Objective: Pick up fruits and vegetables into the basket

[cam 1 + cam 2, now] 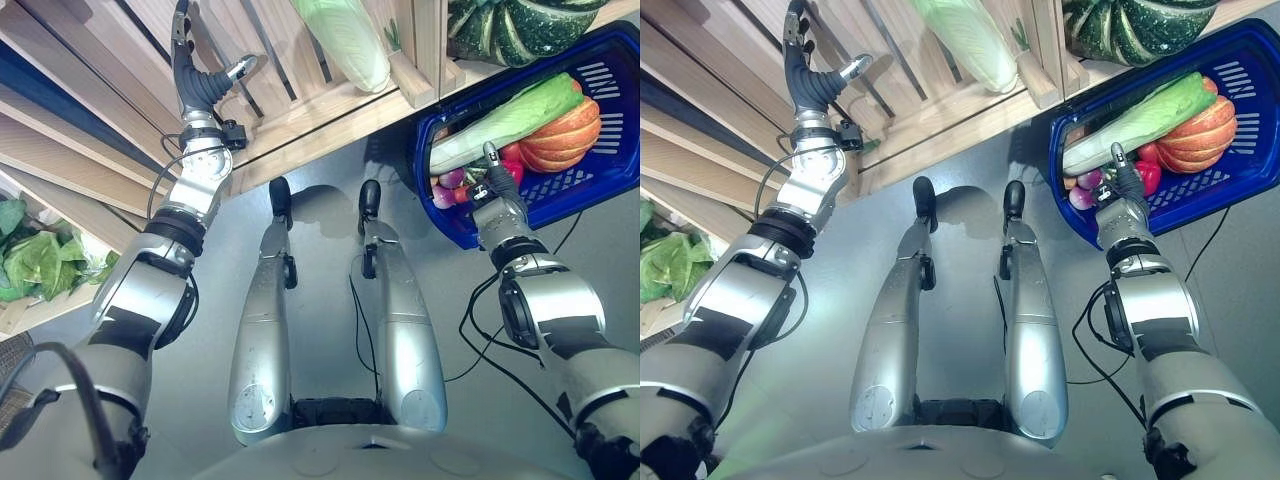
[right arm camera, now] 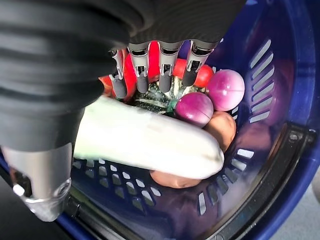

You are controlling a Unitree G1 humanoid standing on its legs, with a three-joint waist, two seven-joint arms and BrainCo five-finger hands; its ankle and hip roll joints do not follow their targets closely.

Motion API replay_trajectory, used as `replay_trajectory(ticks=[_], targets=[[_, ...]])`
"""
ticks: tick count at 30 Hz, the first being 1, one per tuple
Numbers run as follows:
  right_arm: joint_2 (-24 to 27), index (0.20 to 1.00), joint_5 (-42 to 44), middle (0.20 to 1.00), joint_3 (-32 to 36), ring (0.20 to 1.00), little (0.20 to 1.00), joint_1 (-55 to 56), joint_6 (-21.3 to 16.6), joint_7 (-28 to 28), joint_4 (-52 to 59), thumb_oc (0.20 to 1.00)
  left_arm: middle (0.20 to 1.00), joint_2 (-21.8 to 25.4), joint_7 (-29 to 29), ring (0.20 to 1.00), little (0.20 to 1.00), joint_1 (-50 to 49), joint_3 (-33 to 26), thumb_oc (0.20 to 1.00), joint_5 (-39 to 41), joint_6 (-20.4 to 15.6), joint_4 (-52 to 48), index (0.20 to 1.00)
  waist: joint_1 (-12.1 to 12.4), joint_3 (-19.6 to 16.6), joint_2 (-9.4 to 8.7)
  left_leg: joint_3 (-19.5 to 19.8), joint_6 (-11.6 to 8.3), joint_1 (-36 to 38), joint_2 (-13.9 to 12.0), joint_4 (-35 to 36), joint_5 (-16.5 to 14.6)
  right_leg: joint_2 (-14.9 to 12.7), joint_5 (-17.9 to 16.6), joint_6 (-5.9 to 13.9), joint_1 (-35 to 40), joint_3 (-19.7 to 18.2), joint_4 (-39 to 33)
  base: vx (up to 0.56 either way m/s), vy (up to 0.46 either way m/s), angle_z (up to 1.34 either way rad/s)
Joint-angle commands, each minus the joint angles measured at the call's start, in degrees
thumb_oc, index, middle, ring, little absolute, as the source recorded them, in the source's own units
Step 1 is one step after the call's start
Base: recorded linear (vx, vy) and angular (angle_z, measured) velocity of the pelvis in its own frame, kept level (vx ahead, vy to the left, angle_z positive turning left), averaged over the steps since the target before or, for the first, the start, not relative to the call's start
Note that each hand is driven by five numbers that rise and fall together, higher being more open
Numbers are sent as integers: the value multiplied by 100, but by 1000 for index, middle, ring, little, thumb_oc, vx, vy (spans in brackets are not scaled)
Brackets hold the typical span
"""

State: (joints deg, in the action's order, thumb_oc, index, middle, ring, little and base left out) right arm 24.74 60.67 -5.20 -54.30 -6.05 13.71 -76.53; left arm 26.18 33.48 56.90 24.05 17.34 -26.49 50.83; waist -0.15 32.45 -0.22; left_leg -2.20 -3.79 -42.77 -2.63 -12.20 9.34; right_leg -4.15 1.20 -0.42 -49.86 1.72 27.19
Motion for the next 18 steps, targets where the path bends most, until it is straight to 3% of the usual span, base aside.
replay_trajectory(ticks=[1,9,18], targets=[[362,1000,-30,1000,101,1000,1000,215,-197,198,-111,1000,1000,-177,95,1000,1000,51,-174,1000,-86,-280,-152,1000,-134,-266,378,242,58,-216,241,-642,-780,102,-58,313,252,257,-363,0,0,0],[280,1000,-394,1000,165,1000,1000,334,-383,485,-91,1000,1000,-224,-388,1000,1000,-44,-134,1000,329,105,-47,1000,-157,-266,285,214,69,65,226,-562,-815,132,-52,324,568,270,-456,-4,0,0],[138,1000,-1375,1000,-26,1000,1000,483,-515,586,67,1000,1000,-396,-525,1000,1000,215,120,1000,708,1108,148,1000,-254,-266,79,137,82,442,196,-382,-747,156,-192,361,973,278,-729,0,0,0]])
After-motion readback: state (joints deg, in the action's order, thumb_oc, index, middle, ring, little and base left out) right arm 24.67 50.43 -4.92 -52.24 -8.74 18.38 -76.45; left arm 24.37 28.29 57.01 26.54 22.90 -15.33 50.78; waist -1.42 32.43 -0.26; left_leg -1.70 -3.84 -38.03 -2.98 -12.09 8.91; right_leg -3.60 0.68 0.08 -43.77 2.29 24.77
